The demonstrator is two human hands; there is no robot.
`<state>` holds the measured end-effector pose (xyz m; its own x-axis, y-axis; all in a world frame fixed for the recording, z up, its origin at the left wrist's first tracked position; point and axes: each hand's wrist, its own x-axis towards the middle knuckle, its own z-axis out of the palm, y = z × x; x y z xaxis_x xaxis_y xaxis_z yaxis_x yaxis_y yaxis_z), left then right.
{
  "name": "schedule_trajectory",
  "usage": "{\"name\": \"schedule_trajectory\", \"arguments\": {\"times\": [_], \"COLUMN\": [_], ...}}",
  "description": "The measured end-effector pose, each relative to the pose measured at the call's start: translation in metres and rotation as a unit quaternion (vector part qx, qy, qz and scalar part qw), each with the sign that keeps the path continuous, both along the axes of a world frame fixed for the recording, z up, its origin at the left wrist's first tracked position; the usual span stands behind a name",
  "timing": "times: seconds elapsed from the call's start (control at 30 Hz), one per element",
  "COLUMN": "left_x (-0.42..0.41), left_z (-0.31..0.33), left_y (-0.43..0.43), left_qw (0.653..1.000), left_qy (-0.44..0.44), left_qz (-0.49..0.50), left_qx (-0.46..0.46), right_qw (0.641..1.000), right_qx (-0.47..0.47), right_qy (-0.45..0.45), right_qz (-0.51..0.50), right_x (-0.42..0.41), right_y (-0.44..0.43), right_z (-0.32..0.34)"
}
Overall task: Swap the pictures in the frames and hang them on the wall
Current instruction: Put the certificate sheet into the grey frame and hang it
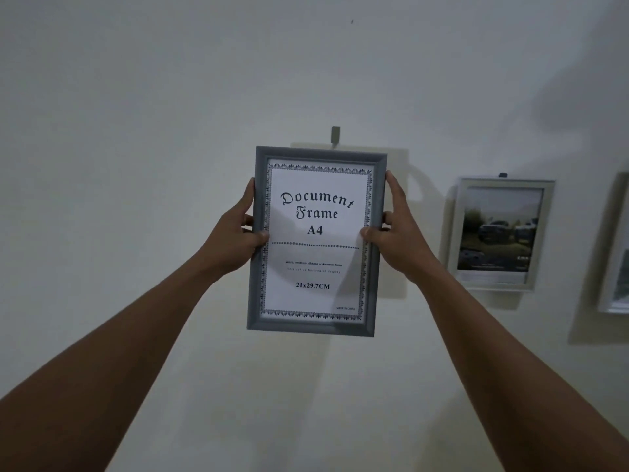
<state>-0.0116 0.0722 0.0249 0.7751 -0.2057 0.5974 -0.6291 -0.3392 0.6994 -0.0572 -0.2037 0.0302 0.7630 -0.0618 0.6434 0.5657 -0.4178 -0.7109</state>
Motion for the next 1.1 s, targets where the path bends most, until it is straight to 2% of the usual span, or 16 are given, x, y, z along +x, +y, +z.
{"name": "schedule_trajectory", "arguments": {"times": [0.27, 0.67, 1.0, 1.1], "left_x": [0.050, 0.083, 0.085, 0.085], "left_z": [0.033, 0.010, 0.001, 0.003], "left_y": [-0.027, -0.037, -0.039, -0.042], "left_qw": [0.999, 0.995, 0.992, 0.987], "left_qy": [-0.043, -0.091, -0.103, -0.123], "left_qz": [0.012, 0.045, 0.066, 0.100], "left_qx": [0.005, 0.001, 0.018, 0.029], "right_qw": [0.997, 0.994, 0.994, 0.992], "right_qx": [-0.030, -0.063, -0.050, -0.052], "right_qy": [-0.009, -0.043, -0.031, -0.034], "right_qz": [-0.064, -0.083, -0.096, -0.110], "right_x": [0.046, 0.070, 0.065, 0.061], "right_y": [-0.019, -0.027, -0.026, -0.023], "right_z": [0.031, 0.020, 0.013, 0.012]}}
